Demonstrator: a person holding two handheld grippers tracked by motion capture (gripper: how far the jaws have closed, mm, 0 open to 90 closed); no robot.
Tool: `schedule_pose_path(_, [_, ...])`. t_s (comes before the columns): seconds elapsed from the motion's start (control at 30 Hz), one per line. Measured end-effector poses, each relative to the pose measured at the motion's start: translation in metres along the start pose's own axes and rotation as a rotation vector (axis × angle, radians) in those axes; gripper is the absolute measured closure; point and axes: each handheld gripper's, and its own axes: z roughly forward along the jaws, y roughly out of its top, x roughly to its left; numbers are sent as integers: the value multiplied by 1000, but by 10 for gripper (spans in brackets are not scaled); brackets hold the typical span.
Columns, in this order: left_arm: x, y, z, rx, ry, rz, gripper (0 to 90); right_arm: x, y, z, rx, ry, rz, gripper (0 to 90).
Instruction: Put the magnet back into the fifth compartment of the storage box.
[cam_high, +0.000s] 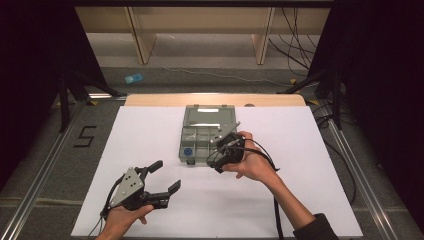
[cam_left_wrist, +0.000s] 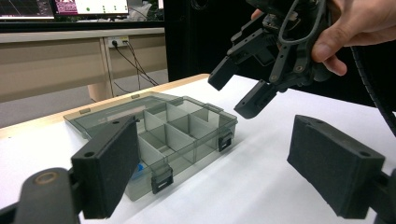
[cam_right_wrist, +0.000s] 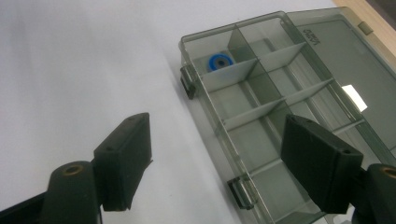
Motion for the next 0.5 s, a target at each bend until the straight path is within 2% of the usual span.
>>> schedule_pose_path(0.1, [0,0,0,-4,-2,-2,159,0,-5,-2,-13,-23,11,251])
schedule_pose_path(0.2, [0,0,0,-6,-1,-4,159,1,-11,-4,-23,-20,25,252])
schedule_pose_path(0.23, [0,0,0,-7,-1,-4,159,2,-13,-6,-19,-2,34,252])
schedule_pose_path(0.3, [0,0,0,-7,0,-3,159,3,-16,-6,-33,3,33,249])
schedule_pose_path(0.5, [0,0,0,-11,-1,-2,159,8,-25,-8,-50,-2,42,248])
